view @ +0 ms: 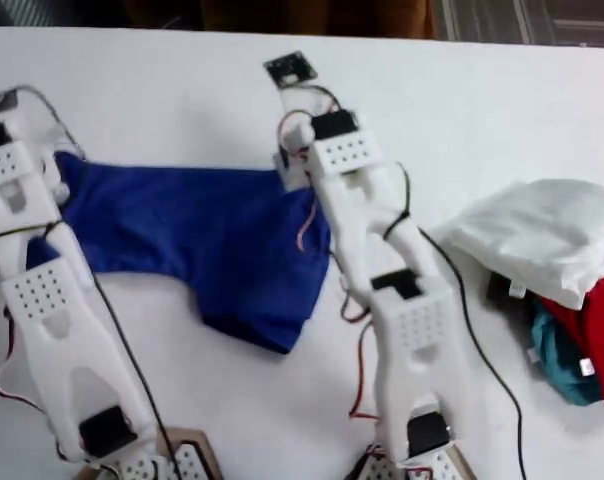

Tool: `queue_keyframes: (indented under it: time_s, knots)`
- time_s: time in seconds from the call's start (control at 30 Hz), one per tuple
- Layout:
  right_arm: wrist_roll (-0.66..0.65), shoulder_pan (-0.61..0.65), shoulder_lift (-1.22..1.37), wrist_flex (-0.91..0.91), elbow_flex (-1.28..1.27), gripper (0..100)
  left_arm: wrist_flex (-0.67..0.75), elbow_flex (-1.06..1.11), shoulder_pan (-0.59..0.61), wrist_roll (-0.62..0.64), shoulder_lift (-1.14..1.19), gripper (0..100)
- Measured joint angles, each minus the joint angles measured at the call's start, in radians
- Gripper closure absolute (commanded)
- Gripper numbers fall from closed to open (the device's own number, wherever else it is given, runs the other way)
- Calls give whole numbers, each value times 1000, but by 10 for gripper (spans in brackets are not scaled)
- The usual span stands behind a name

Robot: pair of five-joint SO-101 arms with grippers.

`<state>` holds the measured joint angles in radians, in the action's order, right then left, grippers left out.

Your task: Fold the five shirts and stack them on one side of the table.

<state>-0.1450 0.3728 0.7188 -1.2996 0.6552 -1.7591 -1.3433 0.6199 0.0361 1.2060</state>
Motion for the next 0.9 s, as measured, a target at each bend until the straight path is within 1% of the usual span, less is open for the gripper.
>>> queue_keyframes:
  time_s: [0.1, 0.23, 0.3, 0.43, 0.53, 0.63, 0.73, 0.8, 0.9]
  knots:
    - [18, 2, 112, -69, 110, 981, 9, -14, 21, 0, 37, 976]
    - [143, -49, 252, -189, 284, 981, 9, -21, 38, 0, 43, 976]
    - [173, -74, 318, -235, 371, 981, 15, -21, 44, 0, 43, 976]
    - [186, -78, 410, -321, 546, 981, 20, -21, 54, 0, 43, 976]
    - [187, -83, 430, -376, 660, 981, 20, -48, 60, 2, 48, 976]
    - [187, -91, 430, -400, 753, 981, 15, -98, 95, 2, 52, 976]
    - [187, -89, 430, -423, 792, 981, -11, -199, 129, 2, 52, 976]
    - [187, -89, 430, -437, 802, 981, -11, -265, 133, 0, 52, 954]
    - [189, -91, 430, -445, 802, 981, -11, -282, 130, -3, 52, 892]
